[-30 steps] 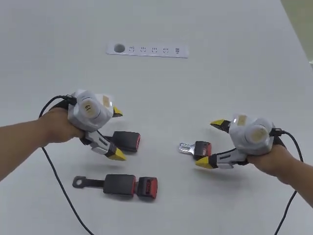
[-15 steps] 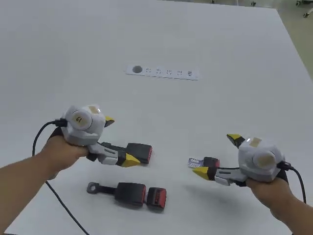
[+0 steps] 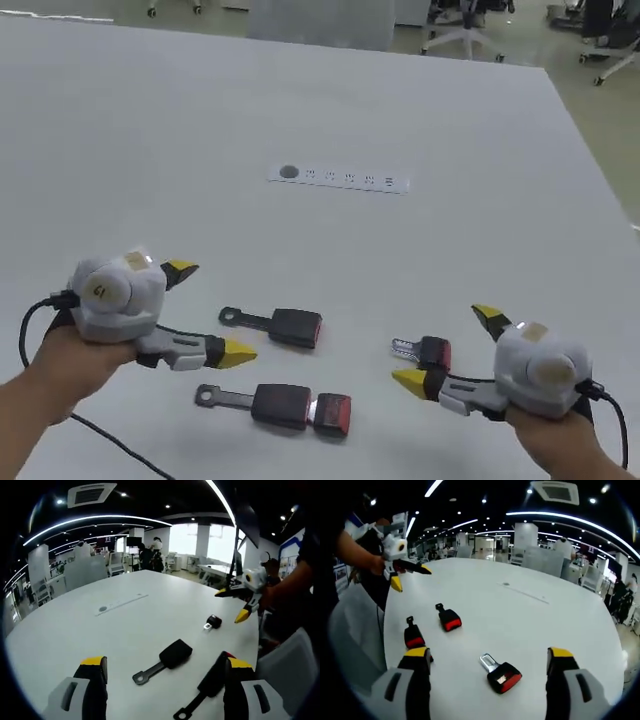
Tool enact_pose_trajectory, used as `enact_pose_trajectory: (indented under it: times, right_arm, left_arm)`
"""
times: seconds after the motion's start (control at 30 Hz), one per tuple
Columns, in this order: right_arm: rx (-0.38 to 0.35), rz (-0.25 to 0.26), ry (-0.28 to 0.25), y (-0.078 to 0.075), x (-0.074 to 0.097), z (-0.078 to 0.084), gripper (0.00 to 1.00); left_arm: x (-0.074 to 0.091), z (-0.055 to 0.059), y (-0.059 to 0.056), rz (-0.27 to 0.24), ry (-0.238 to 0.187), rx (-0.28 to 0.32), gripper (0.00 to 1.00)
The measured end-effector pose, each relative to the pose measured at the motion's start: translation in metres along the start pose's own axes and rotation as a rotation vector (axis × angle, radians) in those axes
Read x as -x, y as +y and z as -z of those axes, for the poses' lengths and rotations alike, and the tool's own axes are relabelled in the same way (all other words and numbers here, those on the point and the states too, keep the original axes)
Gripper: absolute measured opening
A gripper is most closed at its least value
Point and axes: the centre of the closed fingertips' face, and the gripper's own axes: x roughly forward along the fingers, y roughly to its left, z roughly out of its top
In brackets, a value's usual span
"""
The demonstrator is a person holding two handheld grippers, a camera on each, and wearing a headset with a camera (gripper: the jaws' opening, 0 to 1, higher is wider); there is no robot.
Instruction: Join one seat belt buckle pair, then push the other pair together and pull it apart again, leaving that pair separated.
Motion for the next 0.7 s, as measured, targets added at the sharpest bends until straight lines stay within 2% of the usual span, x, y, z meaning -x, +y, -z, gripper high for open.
enact_pose_trajectory:
  times: [0.17,0.37,0.57,0.7]
  right_arm:
    - [0.022,0.008,0.009,0.019,0.011,0.001,0.99]
    - [0.023,0.009,0.01,0.038,0.019,0.001,1.0]
    - [0.02,0.024,0.01,0.047,0.027,0.004,1.0]
    - [0.015,0.041,0.014,0.047,0.034,0.008,1.0]
  left_arm:
    - [0.022,0.013,-0.004,0.001,-0.014,-0.006,1.0]
    - [0.043,0.029,-0.013,0.022,-0.008,-0.019,1.0]
    - [0.058,0.041,-0.015,0.019,-0.014,0.002,1.0]
    - [0.064,0.044,-0.015,0.015,-0.023,0.002,1.0]
